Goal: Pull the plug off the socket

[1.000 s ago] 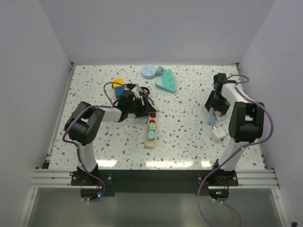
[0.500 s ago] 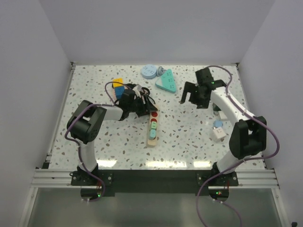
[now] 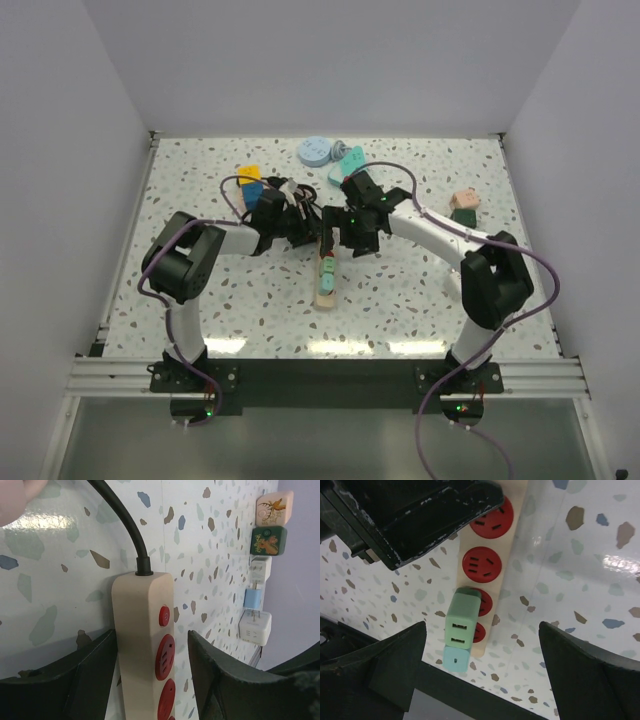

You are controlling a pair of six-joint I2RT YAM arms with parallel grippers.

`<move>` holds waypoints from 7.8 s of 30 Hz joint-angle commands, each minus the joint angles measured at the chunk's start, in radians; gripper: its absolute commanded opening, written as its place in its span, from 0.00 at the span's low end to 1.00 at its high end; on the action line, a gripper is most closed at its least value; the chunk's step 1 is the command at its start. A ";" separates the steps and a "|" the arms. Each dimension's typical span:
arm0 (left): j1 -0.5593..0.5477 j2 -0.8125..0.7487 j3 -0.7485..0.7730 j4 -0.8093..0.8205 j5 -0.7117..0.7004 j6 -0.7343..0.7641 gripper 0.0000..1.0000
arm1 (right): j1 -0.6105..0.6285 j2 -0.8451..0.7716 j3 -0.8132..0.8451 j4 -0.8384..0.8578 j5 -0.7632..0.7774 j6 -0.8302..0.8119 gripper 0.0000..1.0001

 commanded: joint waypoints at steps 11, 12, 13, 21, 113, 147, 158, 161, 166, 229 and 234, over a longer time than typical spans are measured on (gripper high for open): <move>-0.009 -0.037 -0.012 0.074 -0.010 -0.042 0.61 | 0.074 0.089 -0.041 0.074 -0.035 0.071 0.48; -0.008 -0.037 -0.014 0.074 -0.010 -0.042 0.61 | 0.076 0.094 -0.046 0.080 -0.035 0.069 0.32; -0.009 -0.038 -0.015 0.074 -0.008 -0.042 0.61 | 0.076 0.099 -0.044 0.084 -0.036 0.062 0.25; -0.009 -0.069 -0.040 0.054 0.015 0.001 0.72 | 0.032 0.064 -0.035 0.085 -0.082 0.011 0.00; 0.004 0.019 0.025 0.045 0.078 0.008 0.00 | -0.578 -0.061 -0.021 -0.257 0.556 -0.176 0.00; 0.003 0.068 0.151 -0.015 0.044 -0.021 0.00 | -0.179 -0.136 -0.187 0.269 -0.361 -0.093 0.99; 0.001 0.057 0.129 0.008 0.038 -0.041 0.00 | -0.018 0.028 -0.078 0.197 -0.247 -0.104 0.93; 0.001 0.057 0.132 0.007 0.039 -0.038 0.00 | -0.004 0.040 -0.089 0.200 -0.249 -0.101 0.87; 0.001 0.063 0.131 0.024 0.047 -0.051 0.00 | 0.011 0.059 -0.110 0.238 -0.265 -0.086 0.71; -0.046 0.107 0.072 -0.122 0.058 0.114 0.00 | -0.145 -0.041 0.031 -0.030 -0.458 -0.256 0.00; -0.048 0.075 0.056 -0.076 0.070 0.085 0.00 | -0.175 -0.094 0.039 -0.042 -0.238 -0.239 0.00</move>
